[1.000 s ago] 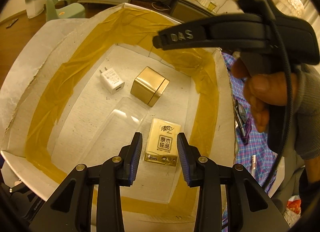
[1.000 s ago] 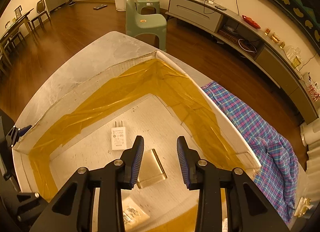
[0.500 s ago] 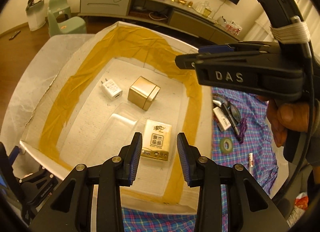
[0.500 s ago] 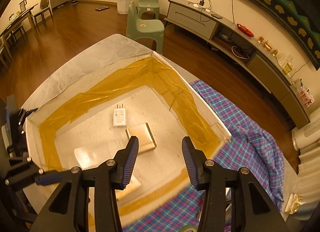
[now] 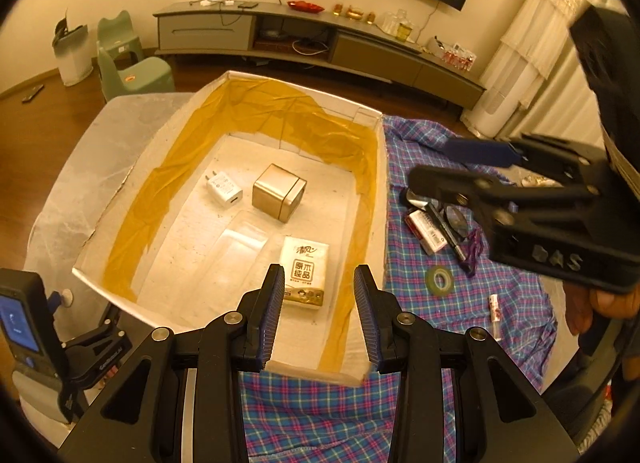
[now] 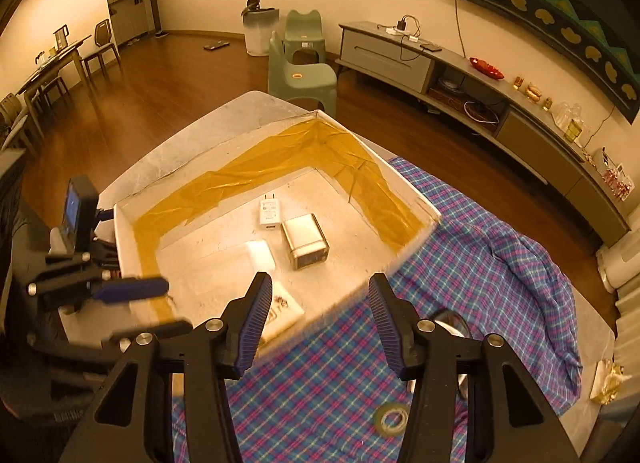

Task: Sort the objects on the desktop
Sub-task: 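Move both tools back over the remaining items on the sheet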

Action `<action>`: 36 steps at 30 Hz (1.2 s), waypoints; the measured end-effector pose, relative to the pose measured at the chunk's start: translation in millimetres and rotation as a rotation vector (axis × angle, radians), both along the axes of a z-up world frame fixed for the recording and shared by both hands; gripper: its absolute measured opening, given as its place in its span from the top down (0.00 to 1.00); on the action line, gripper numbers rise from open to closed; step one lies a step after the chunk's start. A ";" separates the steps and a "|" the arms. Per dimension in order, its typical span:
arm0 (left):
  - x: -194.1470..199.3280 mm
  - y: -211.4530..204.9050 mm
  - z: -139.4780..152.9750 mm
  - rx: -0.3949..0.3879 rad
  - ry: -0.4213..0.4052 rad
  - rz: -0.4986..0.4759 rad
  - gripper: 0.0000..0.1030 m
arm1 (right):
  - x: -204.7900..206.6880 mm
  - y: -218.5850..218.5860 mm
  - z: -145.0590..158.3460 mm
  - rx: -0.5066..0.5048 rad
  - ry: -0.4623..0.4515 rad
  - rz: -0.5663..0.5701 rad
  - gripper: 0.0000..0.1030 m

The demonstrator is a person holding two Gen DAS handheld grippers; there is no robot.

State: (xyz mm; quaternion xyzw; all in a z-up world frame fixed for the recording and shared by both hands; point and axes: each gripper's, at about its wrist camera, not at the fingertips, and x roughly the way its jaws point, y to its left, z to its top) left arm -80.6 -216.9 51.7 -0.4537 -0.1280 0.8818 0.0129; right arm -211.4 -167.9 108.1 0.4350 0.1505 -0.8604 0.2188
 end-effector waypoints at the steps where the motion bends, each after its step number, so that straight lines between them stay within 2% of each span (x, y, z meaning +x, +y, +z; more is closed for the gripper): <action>1: 1.6 0.9 1.7 -0.003 0.004 0.002 0.63 | 5.6 3.4 2.3 -0.012 0.005 0.000 0.49; 7: 12.1 11.4 12.5 -0.037 0.038 -0.001 0.63 | 40.0 23.5 18.5 -0.104 0.038 0.012 0.49; 12: 23.1 23.5 24.8 -0.065 0.096 -0.010 0.63 | 74.8 41.9 31.3 -0.149 0.104 0.025 0.49; 18: 28.8 39.0 32.3 -0.063 0.134 -0.023 0.61 | 113.1 73.8 30.8 -0.199 0.153 0.010 0.46; 24: 21.7 66.9 29.9 -0.047 0.151 -0.060 0.60 | 140.3 116.8 1.8 -0.181 0.157 -0.049 0.45; 32: -0.1 124.5 4.3 -0.081 0.093 -0.139 0.60 | 149.8 190.7 -60.5 -0.250 0.064 -0.198 0.44; 36: -14.4 148.8 -14.9 -0.100 0.049 -0.173 0.60 | 148.5 219.2 -85.1 -0.244 0.005 -0.275 0.44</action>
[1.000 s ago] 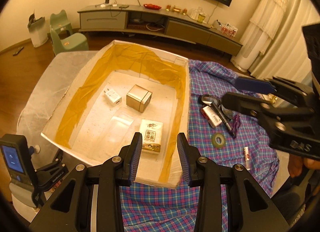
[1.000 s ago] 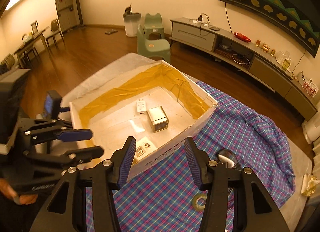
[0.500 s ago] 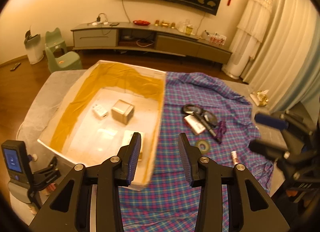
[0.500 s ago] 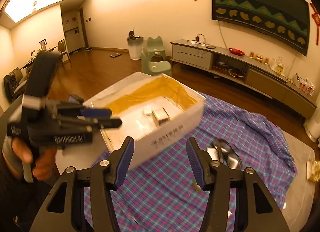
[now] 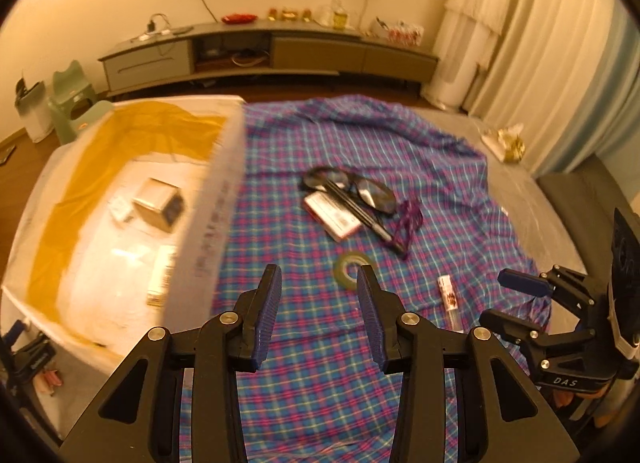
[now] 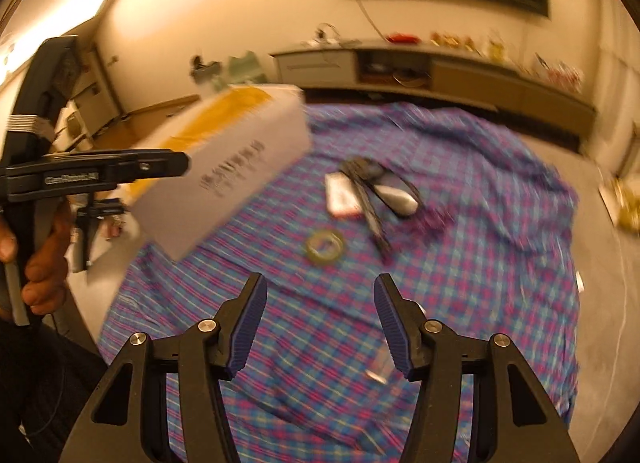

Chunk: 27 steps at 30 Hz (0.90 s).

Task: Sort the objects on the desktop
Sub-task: 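Move both tools back over the remaining items on the sheet, then grasp the green tape roll with left tool while right tool grasps small bottle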

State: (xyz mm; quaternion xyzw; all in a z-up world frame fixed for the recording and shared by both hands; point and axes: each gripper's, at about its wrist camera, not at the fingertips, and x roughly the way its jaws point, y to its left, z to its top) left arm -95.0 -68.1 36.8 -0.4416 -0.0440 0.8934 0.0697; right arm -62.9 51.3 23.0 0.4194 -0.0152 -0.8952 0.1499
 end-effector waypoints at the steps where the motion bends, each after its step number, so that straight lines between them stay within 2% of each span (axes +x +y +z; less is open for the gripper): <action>1: -5.1 6.3 -6.2 -0.006 -0.016 -0.006 0.60 | -0.4 4.4 -3.7 -0.001 -0.008 -0.007 0.44; 4: -18.7 20.4 -22.4 -0.010 -0.051 -0.013 0.60 | -1.1 16.0 -18.0 0.013 -0.034 -0.028 0.44; 9: -53.6 34.5 -50.7 -0.006 -0.115 0.031 0.60 | -7.8 26.8 -49.4 0.038 -0.096 -0.052 0.44; 16: -100.7 38.9 -96.6 0.013 -0.214 0.109 0.60 | -19.6 23.0 -65.7 0.107 -0.115 -0.027 0.45; 18: -100.3 43.0 -98.3 0.016 -0.230 0.091 0.60 | -20.0 24.0 -71.9 0.154 -0.123 -0.030 0.45; 21: -88.3 56.8 -97.4 -0.010 -0.233 -0.001 0.60 | -22.1 29.0 -83.5 0.141 -0.148 -0.015 0.48; 23: -78.5 66.9 -101.3 -0.041 -0.227 -0.065 0.60 | -24.6 29.0 -91.0 0.139 -0.159 -0.004 0.51; 25: -73.6 72.3 -111.1 -0.080 -0.241 -0.076 0.59 | -26.9 25.8 -96.0 0.153 -0.150 0.007 0.51; 26: -70.8 74.0 -110.3 -0.089 -0.206 -0.078 0.51 | -28.3 21.3 -96.6 0.186 -0.134 0.011 0.52; 27: -70.2 76.6 -111.5 -0.100 -0.201 -0.084 0.49 | -29.2 18.4 -96.5 0.201 -0.127 0.019 0.57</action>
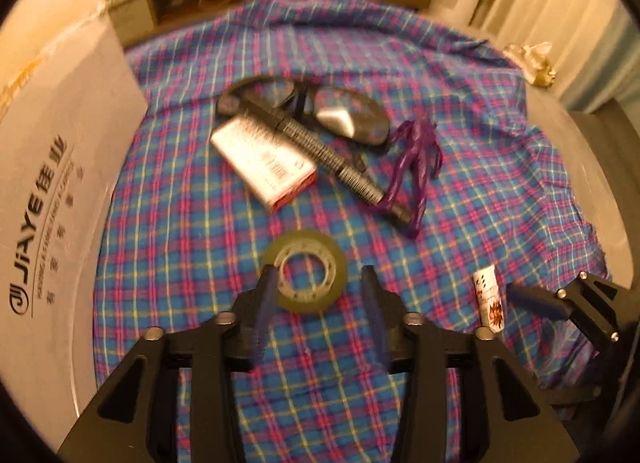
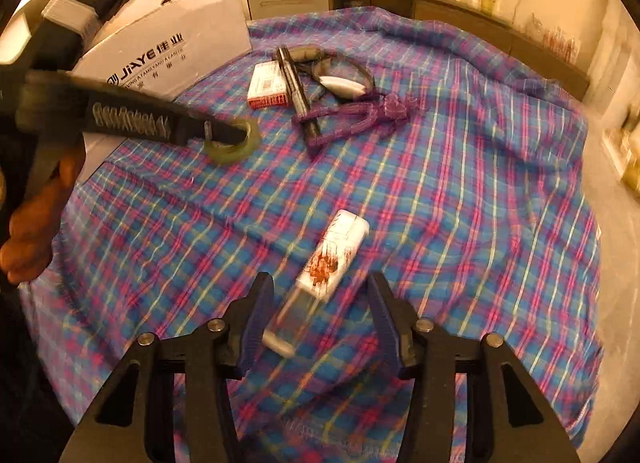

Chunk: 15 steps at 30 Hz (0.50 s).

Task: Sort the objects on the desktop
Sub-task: 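Grasp the green tape roll with left tool while right tool grasps small bottle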

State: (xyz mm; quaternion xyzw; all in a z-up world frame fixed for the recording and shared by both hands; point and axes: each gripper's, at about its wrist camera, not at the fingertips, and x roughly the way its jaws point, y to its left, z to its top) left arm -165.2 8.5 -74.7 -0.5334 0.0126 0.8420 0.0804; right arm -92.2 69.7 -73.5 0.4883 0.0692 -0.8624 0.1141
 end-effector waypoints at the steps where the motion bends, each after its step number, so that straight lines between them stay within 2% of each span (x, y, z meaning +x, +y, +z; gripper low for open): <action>1: 0.5 3.1 0.0 -0.019 0.013 -0.007 0.48 | -0.8 -1.6 0.1 0.009 0.008 0.004 0.65; 2: 0.6 5.1 -0.6 -0.034 0.017 -0.010 0.48 | -1.6 -2.0 0.2 0.014 0.016 0.005 0.67; 4: 2.5 6.6 -1.8 -0.049 0.045 -0.016 0.46 | -2.1 -1.3 1.0 0.012 0.017 0.006 0.77; 7: 5.6 8.1 -2.8 -0.079 0.069 -0.033 0.46 | -0.3 2.1 2.2 0.000 0.021 0.003 0.79; 12: 5.6 -2.2 -4.9 -0.057 0.066 -0.022 0.46 | 3.4 4.9 13.3 -0.041 0.038 -0.006 0.79; 15: 5.0 -16.2 -12.5 0.003 0.017 0.011 0.45 | 1.3 7.4 21.1 -0.071 0.051 -0.015 0.80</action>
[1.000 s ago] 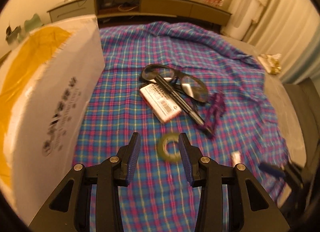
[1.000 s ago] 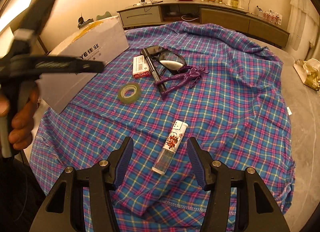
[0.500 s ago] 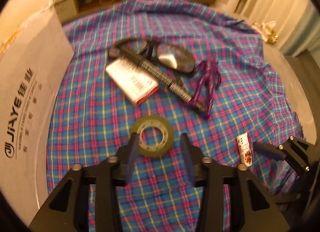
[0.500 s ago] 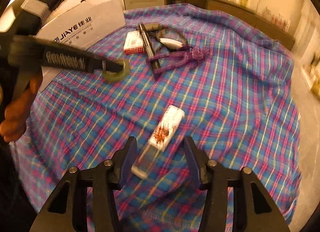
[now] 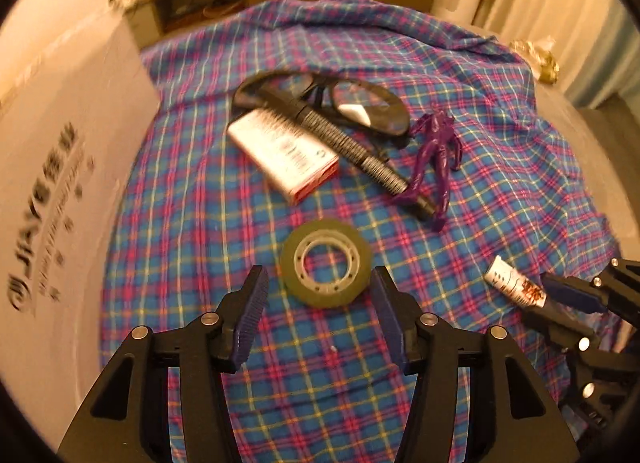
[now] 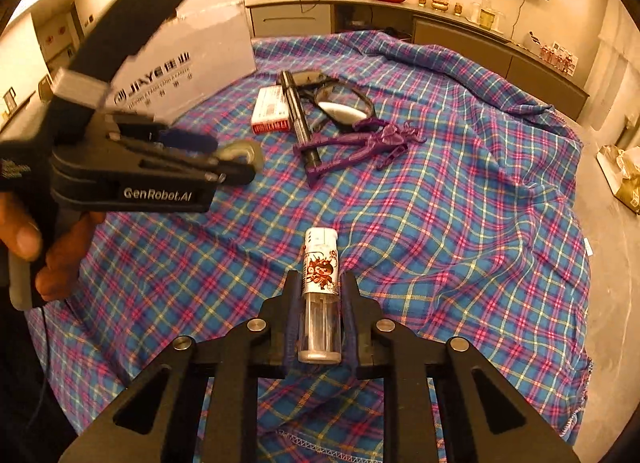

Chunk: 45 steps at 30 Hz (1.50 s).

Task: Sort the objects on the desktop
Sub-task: 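Grasp the green tape roll with left tool while right tool grasps small bottle, then lift and carry the tape roll and the bottle toward the cardboard box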

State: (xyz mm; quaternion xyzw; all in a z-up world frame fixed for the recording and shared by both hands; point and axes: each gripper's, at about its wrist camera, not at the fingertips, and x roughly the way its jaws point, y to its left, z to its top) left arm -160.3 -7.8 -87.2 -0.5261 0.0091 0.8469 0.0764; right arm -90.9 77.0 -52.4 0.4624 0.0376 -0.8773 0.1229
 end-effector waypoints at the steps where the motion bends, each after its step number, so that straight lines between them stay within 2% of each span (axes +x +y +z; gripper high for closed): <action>1: 1.2 -2.7 0.4 0.013 0.010 0.002 0.45 | 0.2 1.1 3.1 -0.012 0.006 -0.003 0.80; 7: 2.6 4.4 1.2 -0.001 0.030 -0.023 0.47 | 0.3 6.0 14.2 -0.052 0.029 -0.019 0.80; 9: 2.4 5.2 0.9 0.004 0.034 -0.027 0.52 | -0.3 8.4 12.7 -0.060 0.014 -0.018 0.80; 15: -2.5 1.8 2.3 0.022 0.035 -0.019 0.52 | -2.1 19.8 -0.8 -0.083 -0.047 -0.040 0.80; 17: -1.4 0.7 5.5 0.027 0.044 -0.015 0.53 | -0.6 19.3 -0.1 -0.074 -0.043 -0.031 0.87; 20: -0.2 0.7 9.8 0.035 0.052 -0.014 0.53 | 1.8 14.1 4.4 -0.078 -0.019 -0.002 0.87; 22: 1.0 3.0 12.2 0.035 0.058 -0.019 0.53 | 0.1 7.2 2.2 -0.057 -0.012 0.009 0.85; 24: 1.9 4.8 13.8 0.036 0.061 -0.025 0.53 | -7.1 3.7 -10.1 -0.030 -0.043 0.005 0.81; 25: 2.8 4.8 14.8 0.037 0.064 -0.027 0.53 | -8.4 5.2 -11.3 -0.060 -0.041 0.011 0.75; 26: 3.6 5.1 16.0 0.039 0.066 -0.028 0.53 | -12.6 3.8 -16.9 -0.059 -0.067 0.011 0.75; 27: 4.5 4.7 17.5 0.041 0.070 -0.028 0.53 | -13.2 0.1 -16.2 -0.035 -0.041 0.022 0.75; 28: 5.1 3.7 19.6 0.044 0.074 -0.026 0.53 | -13.3 -3.5 -16.0 -0.009 -0.037 0.029 0.81; 29: 5.5 2.4 22.0 0.049 0.079 -0.023 0.53 | -13.0 -5.5 -16.7 -0.001 -0.035 0.032 0.81; 32: 7.0 -0.7 28.7 0.059 0.093 -0.015 0.53 | -11.0 -6.2 -17.2 -0.011 -0.029 0.028 0.81; 41: 14.7 -12.2 49.6 0.104 0.133 -0.004 0.53 | 3.5 8.5 14.2 -0.056 0.068 -0.030 0.81; 45: 19.7 -16.3 57.1 0.113 0.150 0.000 0.53 | -3.1 11.6 25.8 -0.072 0.085 -0.058 0.81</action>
